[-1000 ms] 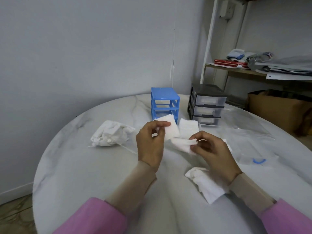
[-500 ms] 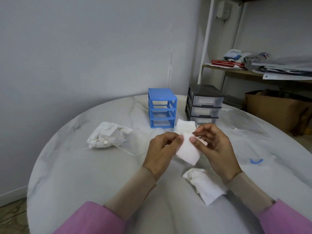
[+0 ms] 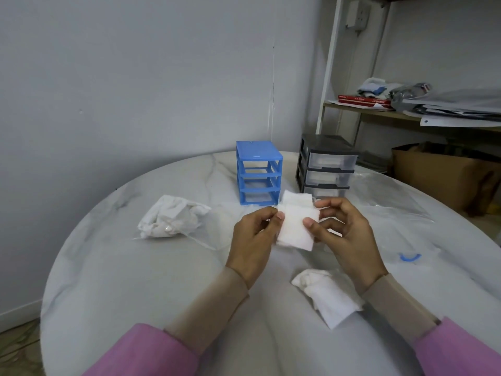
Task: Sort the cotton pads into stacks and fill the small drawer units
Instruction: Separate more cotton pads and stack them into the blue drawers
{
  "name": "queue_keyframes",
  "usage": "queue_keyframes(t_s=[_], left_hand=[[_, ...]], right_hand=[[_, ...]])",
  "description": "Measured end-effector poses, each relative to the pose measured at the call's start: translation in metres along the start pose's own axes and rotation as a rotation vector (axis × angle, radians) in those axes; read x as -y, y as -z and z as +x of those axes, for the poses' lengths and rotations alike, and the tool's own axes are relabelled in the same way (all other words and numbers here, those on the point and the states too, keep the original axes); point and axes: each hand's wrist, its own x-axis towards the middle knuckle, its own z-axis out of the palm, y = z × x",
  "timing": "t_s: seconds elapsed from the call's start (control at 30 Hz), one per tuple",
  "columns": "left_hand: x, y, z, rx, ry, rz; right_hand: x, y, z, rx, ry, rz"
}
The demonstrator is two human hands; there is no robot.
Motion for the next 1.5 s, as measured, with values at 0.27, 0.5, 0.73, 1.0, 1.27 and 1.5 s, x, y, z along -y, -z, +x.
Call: queue_keyframes(t_s=[0.27,0.5,0.73,1.0,1.27,1.5], left_hand=[[0.002,0.001,0.001,-0.031,-0.015,0.023],[0.003,0.001,0.003,-0.035,-0.008,0.068],[-0.002,-0.002,-0.002,0.061,0.002,-0.04],[-0.001,-0.002,-0.001,0.063,-0.017,-0.006],[0.005,0.0,0.001,0.044,0.032,0.091],[0.005,0.0,0.0,0.098,-0.063,0.106]], right_hand=[[-0.002,0.004,0.002,-0.051,0.018,-0.02],[0.004,0.001,0.0,0.025,0.036,0.091],[-0.002,0.004,0.0,-0.006,0.034,-0.158],[-0.004,0.003,0.001,-0.015,-0.053,-0.139],[0.003,0.004,0.002,-0.086,-0.06,0.096],[0.005,-0.001,0.0,0.004,-0.107,0.218]])
